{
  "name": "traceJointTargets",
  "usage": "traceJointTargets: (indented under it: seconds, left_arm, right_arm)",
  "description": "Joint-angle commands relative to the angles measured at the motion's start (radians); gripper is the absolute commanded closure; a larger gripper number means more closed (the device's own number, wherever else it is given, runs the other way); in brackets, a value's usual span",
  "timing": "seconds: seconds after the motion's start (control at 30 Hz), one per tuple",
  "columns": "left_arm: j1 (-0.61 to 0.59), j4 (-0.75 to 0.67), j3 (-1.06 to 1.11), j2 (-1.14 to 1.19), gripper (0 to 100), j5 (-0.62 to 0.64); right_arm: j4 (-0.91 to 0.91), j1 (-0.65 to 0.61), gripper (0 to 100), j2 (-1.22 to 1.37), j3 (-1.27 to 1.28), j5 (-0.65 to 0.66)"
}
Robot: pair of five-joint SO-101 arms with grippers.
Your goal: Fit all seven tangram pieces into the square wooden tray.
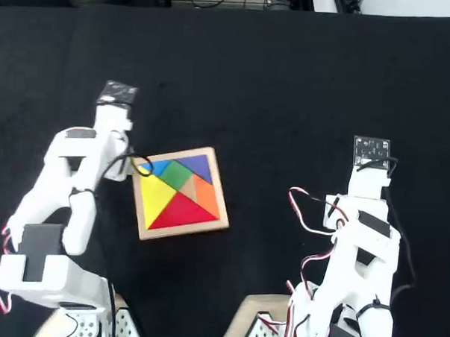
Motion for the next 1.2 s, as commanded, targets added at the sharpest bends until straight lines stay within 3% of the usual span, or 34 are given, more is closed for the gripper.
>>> traceJointTargets:
  seconds: [0.0,0.27,0.43,0.5,0.63,0.83,0.93,1.17]
  left_arm:
    - [0.124,-0.008,-0.062,0.003,82,0.012]
    - [0.136,-0.058,-0.077,-0.008,82,0.014]
    - [0.050,0.058,-0.145,-0.038,82,0.006]
    - [0.016,0.115,-0.148,-0.077,82,0.002]
    - [-0.045,0.173,-0.073,-0.176,82,-0.095]
    - [0.021,-0.025,0.157,-0.299,82,0.038]
    - [0.033,-0.055,0.246,-0.325,82,0.084]
    - [-0.056,-0.091,0.355,-0.361,82,0.114]
  right_arm:
    - [-0.014,-0.015,98.7,0.005,-0.007,0.009]
    - [-0.014,-0.015,98.7,0.005,-0.007,0.009]
    - [-0.003,-0.026,98.7,0.002,-0.024,0.009]
    - [0.097,-0.095,98.7,0.002,-0.099,0.009]
    - [0.396,-0.374,98.7,0.010,-0.326,-0.002]
    - [0.486,-0.704,98.8,0.104,-0.532,-0.118]
    - [0.477,-0.756,98.8,0.280,-0.587,-0.153]
    - [0.485,-0.743,98.8,0.634,-0.819,-0.157]
